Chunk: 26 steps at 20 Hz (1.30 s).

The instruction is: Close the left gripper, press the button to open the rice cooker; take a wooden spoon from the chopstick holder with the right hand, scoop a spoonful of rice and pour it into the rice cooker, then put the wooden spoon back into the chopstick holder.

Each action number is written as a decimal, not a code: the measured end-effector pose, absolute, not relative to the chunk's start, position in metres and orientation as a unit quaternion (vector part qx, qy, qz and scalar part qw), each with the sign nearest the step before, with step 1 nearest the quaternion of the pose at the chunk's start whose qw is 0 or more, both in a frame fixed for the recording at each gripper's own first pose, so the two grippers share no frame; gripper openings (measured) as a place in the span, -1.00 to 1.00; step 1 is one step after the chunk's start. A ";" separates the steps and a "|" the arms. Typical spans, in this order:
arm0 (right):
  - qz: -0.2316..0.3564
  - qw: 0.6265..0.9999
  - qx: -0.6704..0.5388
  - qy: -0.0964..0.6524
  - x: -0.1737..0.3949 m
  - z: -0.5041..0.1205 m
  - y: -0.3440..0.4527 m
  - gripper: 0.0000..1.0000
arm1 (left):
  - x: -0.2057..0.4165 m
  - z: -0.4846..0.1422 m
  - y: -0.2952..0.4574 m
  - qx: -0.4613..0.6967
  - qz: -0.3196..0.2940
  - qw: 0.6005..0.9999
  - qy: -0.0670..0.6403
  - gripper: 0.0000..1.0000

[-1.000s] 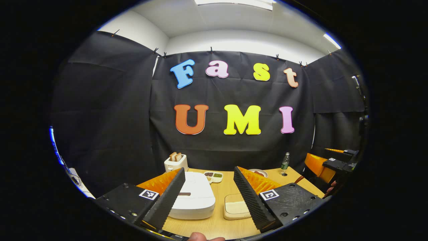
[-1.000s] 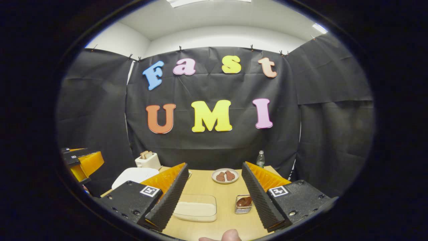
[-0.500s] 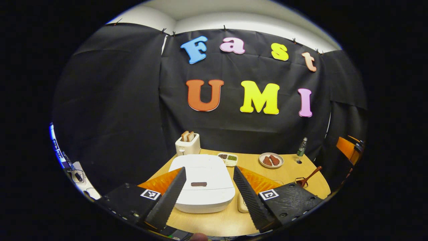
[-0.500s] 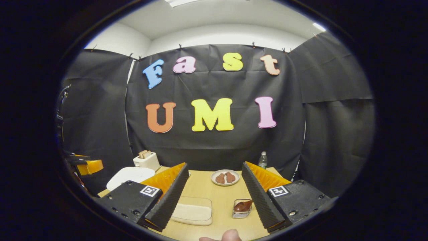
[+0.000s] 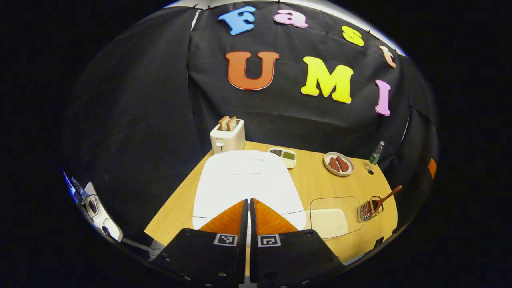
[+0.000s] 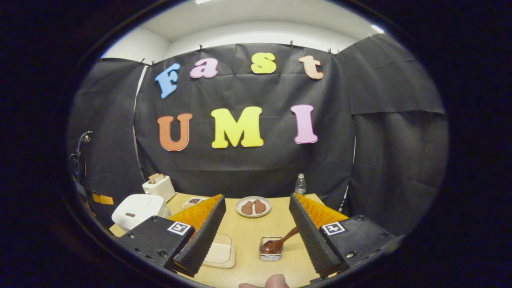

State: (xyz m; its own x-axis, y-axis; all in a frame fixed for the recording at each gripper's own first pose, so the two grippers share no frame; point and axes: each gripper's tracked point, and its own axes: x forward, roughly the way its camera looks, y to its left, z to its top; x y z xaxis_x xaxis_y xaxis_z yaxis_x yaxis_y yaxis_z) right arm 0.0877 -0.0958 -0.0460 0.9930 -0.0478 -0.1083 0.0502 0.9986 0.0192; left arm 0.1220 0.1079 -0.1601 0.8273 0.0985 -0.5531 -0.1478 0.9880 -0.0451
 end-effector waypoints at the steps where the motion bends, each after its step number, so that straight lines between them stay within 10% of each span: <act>1: -0.028 0.998 0.011 0.058 0.088 -0.049 -0.099 1.00 | 0.120 -0.161 0.110 -0.047 0.065 0.953 0.292 -1.00; 17: -0.070 0.992 0.007 0.100 0.086 -0.074 -0.137 1.00 | 0.129 -0.227 0.105 -0.090 0.057 0.915 0.390 -0.99; 26: -0.071 0.993 0.000 0.098 0.075 -0.070 -0.155 1.00 | 0.167 -0.122 0.116 -0.047 0.073 0.968 0.237 -0.99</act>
State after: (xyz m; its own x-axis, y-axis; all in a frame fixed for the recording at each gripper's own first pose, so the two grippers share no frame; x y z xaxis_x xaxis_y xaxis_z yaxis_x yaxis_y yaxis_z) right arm 0.0754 -0.1549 -0.0701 0.9706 -0.1416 -0.1947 0.1417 0.9898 -0.0136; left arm 0.1671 0.1164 -0.1222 0.8772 0.1184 -0.4654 -0.1631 0.9850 -0.0569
